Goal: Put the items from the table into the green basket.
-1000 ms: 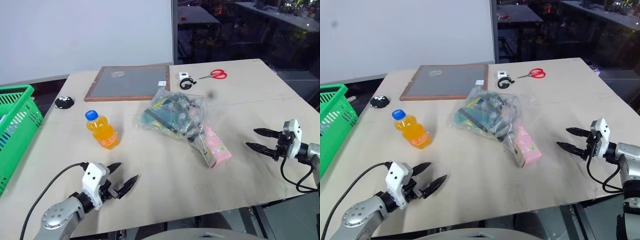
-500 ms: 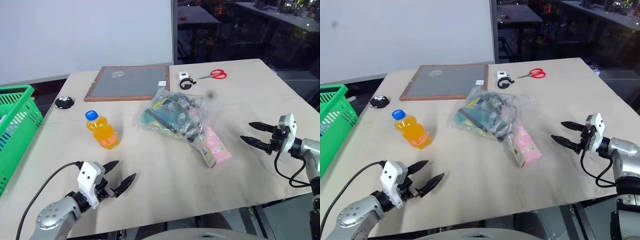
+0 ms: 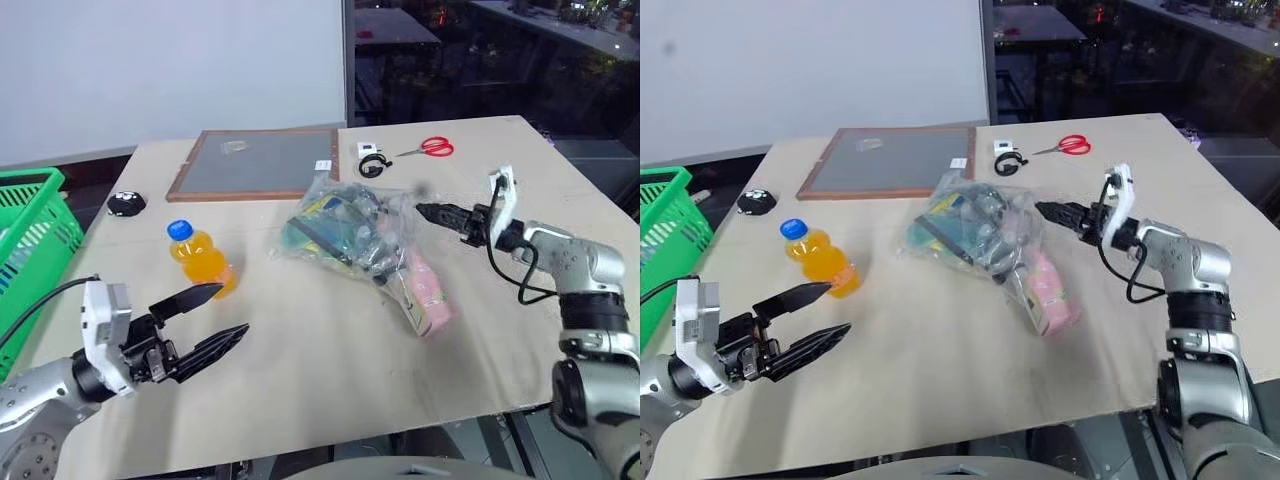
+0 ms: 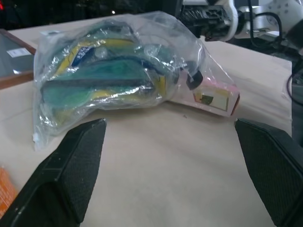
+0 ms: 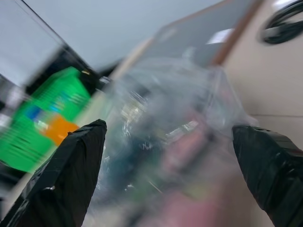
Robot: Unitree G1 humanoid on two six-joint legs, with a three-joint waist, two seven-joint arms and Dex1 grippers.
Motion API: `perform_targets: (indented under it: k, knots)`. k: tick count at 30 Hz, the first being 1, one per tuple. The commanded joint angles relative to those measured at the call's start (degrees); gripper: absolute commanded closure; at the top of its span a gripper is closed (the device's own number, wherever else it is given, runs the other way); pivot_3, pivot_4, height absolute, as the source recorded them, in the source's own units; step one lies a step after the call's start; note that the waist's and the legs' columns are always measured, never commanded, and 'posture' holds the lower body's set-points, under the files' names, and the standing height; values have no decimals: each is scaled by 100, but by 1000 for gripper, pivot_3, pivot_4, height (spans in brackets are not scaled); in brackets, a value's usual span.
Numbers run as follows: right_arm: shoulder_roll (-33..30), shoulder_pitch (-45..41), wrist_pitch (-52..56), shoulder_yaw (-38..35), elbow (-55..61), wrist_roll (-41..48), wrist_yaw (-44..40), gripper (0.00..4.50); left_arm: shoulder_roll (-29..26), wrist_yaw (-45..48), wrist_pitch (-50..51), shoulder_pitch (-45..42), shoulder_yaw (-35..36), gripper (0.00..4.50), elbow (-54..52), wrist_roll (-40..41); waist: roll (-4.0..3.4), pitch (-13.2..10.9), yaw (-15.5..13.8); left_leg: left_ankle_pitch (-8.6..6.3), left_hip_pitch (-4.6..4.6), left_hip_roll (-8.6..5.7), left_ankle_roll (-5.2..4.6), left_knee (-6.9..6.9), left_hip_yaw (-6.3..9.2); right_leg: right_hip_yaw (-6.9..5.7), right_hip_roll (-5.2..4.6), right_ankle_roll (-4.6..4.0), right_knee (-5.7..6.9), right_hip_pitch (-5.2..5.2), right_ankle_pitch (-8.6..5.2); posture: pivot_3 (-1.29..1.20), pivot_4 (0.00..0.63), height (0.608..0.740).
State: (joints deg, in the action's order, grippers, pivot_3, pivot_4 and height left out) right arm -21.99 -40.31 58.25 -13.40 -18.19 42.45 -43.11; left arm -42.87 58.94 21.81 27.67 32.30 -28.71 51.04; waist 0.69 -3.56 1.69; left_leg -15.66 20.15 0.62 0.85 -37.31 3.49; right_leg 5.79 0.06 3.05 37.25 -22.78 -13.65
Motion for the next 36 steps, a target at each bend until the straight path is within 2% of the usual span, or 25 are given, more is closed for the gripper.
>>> perform_targets:
  k: [1, 6, 9, 13, 14, 18, 21, 27, 32, 36]
  knots:
    - [103, -241, 269, -236, 62, 337, 110, 0, 32, -33, 4, -8, 162, 33, -250, 68, -1, 0, -33, 0, 2, 0, 0, 0, 0, 0, 0, 1, -3, 0, 1, 141, 0, 740]
    - [189, -319, 108, 315, -152, -155, 105, 0, 126, -120, -19, -12, 63, 33, -323, -63, -1, 0, -78, 0, 3, 0, 0, 1, -3, 0, -1, 1, -9, 0, 1, 151, 0, 740]
    - [171, -308, -239, 490, -342, -506, 142, 766, 157, -158, -18, -31, 26, 0, -351, -118, 0, 2, -83, 0, 0, 2, 0, 1, -3, 0, 1, 0, -9, 0, 0, 153, 0, 740]
    - [113, -346, -345, 375, -386, -521, 39, 2610, 187, -194, -6, -66, -41, 0, -386, -186, 0, 2, -84, 0, 0, 2, 0, 1, -5, 0, 1, 0, -9, 0, 0, 151, 0, 740]
    - [88, -355, -344, 330, -358, -498, 16, 3223, 192, -211, -2, -79, -66, 0, -399, -198, 0, 1, -85, 0, 0, 2, 0, 1, -5, 0, 1, 0, -9, 0, 0, 148, 0, 740]
    - [36, -444, -388, 186, -222, -400, -23, 4462, 177, -248, 10, -185, -171, 0, -392, -247, 0, 1, -92, 0, 1, 2, 0, 1, -4, 0, 1, 0, -9, 0, 0, 143, 0, 740]
    - [83, -621, -570, 10, -151, -353, 124, 4462, 145, -256, 29, -283, -226, 0, -378, -257, -3, -1, -88, 0, 2, 2, 0, 1, -5, 0, 1, 0, -9, -1, 0, 132, 0, 740]
    - [95, -1572, -1155, -785, -286, -135, 778, 4462, 83, -331, 104, -711, -327, 0, -313, -217, -12, -6, -91, 0, 26, 2, 0, 0, -4, 1, 2, 13, -5, -28, 8, 119, 0, 740]
    - [-418, -2383, -1603, -1417, -766, -28, 1069, 4462, 96, -454, 207, -1101, -473, 0, -381, -171, -8, -4, -127, 0, 86, -7, 0, -2, 6, -3, -6, -2, 0, -75, 30, 98, 0, 740]
    - [-1028, -2537, -1826, -1534, -1002, -155, 955, 4462, 94, -524, 255, -1335, -628, 0, -426, -187, -8, -4, -106, -3, 104, -10, -5, 0, 5, -3, -10, -3, -12, -87, 30, 98, 0, 740]
